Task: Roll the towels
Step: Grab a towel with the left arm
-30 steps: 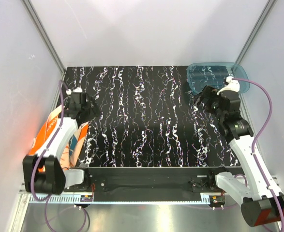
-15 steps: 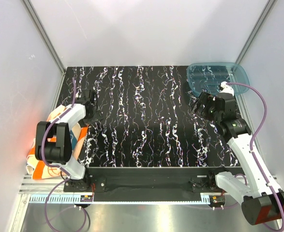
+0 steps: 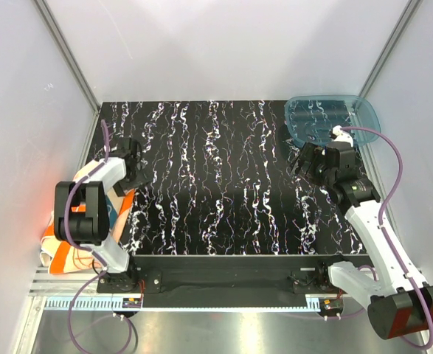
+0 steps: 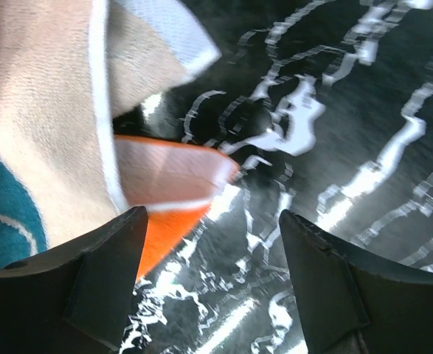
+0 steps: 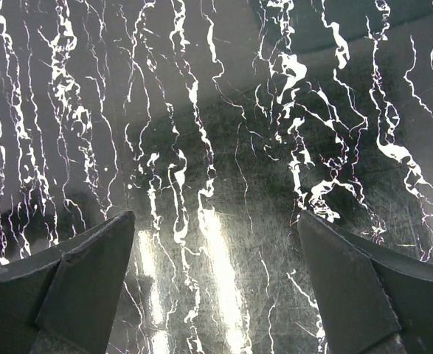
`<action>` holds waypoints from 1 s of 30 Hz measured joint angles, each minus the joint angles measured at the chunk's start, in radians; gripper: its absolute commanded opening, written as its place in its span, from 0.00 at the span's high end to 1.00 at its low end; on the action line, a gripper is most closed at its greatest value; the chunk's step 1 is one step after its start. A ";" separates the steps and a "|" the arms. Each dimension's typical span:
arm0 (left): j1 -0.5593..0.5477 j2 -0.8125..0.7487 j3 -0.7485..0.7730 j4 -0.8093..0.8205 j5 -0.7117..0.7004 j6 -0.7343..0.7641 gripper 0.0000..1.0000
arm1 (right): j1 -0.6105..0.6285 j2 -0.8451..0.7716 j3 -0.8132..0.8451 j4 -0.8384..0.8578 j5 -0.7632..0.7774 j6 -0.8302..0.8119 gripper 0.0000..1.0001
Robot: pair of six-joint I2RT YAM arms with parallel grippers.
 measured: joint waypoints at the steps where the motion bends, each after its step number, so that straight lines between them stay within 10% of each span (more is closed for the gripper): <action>1: 0.008 0.014 0.002 0.000 0.000 -0.001 0.31 | 0.000 0.004 0.000 0.000 0.000 0.000 0.01; 11: 0.025 0.120 0.065 -0.012 -0.002 -0.006 1.00 | 0.000 0.004 -0.003 -0.003 0.000 -0.004 0.17; 21: 0.031 0.023 0.114 -0.114 0.009 0.023 1.00 | 0.000 0.001 -0.003 -0.021 0.000 -0.004 0.18; 30: 0.032 -0.144 0.814 -0.411 0.019 0.120 1.00 | 0.000 -0.005 0.011 -0.061 -0.002 0.008 0.18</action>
